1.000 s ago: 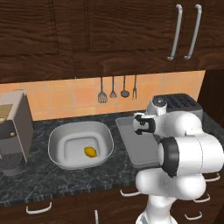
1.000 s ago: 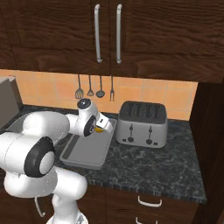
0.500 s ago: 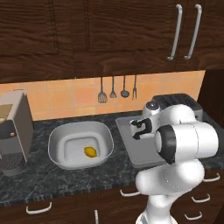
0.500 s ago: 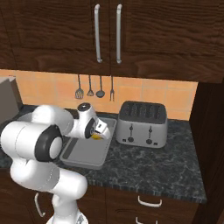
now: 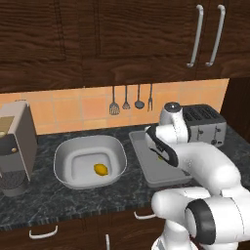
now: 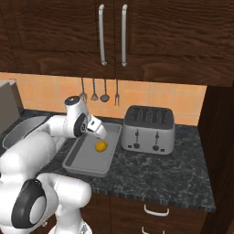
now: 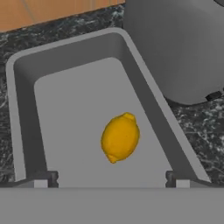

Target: Place one lemon and one fish in each tupperware on the nearby counter, to pack two identical lunches.

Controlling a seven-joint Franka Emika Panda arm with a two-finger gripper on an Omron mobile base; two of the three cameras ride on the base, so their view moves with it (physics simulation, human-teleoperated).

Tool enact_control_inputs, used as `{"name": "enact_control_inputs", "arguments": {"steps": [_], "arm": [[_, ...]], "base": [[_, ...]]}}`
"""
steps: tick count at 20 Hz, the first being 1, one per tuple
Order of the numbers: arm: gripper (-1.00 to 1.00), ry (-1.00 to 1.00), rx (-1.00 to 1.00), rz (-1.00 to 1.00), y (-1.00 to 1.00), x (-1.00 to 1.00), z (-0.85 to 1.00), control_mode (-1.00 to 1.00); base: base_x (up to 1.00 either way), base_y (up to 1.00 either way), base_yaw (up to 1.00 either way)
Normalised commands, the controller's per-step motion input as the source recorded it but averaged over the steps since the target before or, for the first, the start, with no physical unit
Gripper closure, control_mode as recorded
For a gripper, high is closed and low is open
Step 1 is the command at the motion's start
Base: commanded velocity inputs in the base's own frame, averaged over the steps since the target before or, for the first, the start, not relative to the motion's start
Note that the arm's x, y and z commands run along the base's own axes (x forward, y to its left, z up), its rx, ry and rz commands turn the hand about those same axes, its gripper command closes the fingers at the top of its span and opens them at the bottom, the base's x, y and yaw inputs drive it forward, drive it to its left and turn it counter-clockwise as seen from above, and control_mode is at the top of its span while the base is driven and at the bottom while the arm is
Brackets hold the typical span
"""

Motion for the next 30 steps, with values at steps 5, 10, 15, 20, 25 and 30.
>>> {"name": "enact_control_inputs", "arguments": {"steps": [5,10,15,20,25,30], "arm": [[-1.0,-0.08,0.0,0.0,-0.03,-1.0,1.0,-1.0],[-1.0,-0.08,-0.01,0.02,-0.02,-1.0,0.73,-1.0],[-1.0,-0.1,0.0,0.04,-0.34,-0.8,-0.01,1.0],[-1.0,0.0,0.0,0.0,0.0,0.0,0.0,1.0],[-1.0,0.0,0.0,0.0,0.0,0.0,0.0,1.0],[-1.0,0.0,0.0,0.0,0.0,0.0,0.0,1.0]], "base": [[0.0,0.0,0.0],[0.0,0.0,0.0],[-0.2,-0.16,0.02],[-1.0,-0.98,0.09],[-1.0,-1.0,0.09],[-1.0,-1.0,-0.01]]}}
